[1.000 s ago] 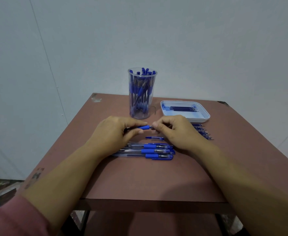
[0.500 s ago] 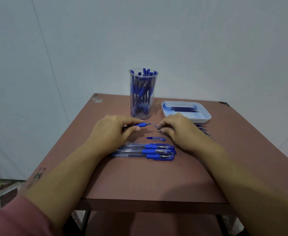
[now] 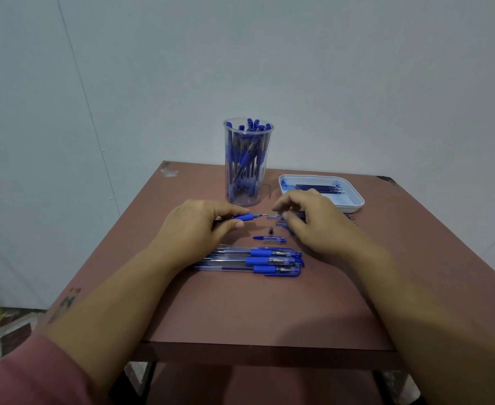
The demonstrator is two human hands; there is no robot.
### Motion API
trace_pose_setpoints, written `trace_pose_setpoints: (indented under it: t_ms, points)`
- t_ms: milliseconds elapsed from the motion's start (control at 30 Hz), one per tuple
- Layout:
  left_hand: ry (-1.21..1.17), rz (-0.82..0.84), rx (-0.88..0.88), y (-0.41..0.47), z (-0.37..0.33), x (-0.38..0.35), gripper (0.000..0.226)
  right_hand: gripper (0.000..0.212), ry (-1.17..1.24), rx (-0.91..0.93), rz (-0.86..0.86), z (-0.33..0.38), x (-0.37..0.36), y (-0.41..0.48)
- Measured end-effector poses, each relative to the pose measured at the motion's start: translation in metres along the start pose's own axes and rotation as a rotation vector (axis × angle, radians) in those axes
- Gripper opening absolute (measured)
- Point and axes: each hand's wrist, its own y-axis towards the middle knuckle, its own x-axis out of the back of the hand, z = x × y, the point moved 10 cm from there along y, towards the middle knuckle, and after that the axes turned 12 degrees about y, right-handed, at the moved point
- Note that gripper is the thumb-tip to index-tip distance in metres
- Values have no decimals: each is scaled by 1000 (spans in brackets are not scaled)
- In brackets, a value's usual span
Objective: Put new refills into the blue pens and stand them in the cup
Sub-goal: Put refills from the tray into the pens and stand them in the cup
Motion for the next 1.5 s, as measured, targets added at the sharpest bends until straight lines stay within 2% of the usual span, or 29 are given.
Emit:
trace_pose_setpoints:
  t_ms: [167,300,433,567,800,967,1100,1233,1500]
  points:
    - [-16,3,-52,0,-9,0,27,17,96,104,-15,13,-11,2]
    - [-20,3,-40,1,-7,-1,28,7,102,76,-30,7,-4,2]
    - [-30,3,-26,1,-5,-1,28,8,141,31,-54,0,6,-4]
    - [-43,20,-41,1,-7,-3,28,20,151,74,-5,11,-3,-4]
    - [-52,21,-42,0,-7,-3,27,14,130,64,-66,7,8,-7]
    - [-58,27,-48,1,-7,-5,27,19,88,116,-7,19,-1,-6]
    - [-58,27,-35,1,-3,-7,27,14,97,92,-38,13,7,-8]
    - [-64,30,-45,1,-5,-6,27,21,105,122,-11,21,3,-8]
    - [-66,38,-39,1,-5,-6,27,19,44,90,-41,12,13,-10]
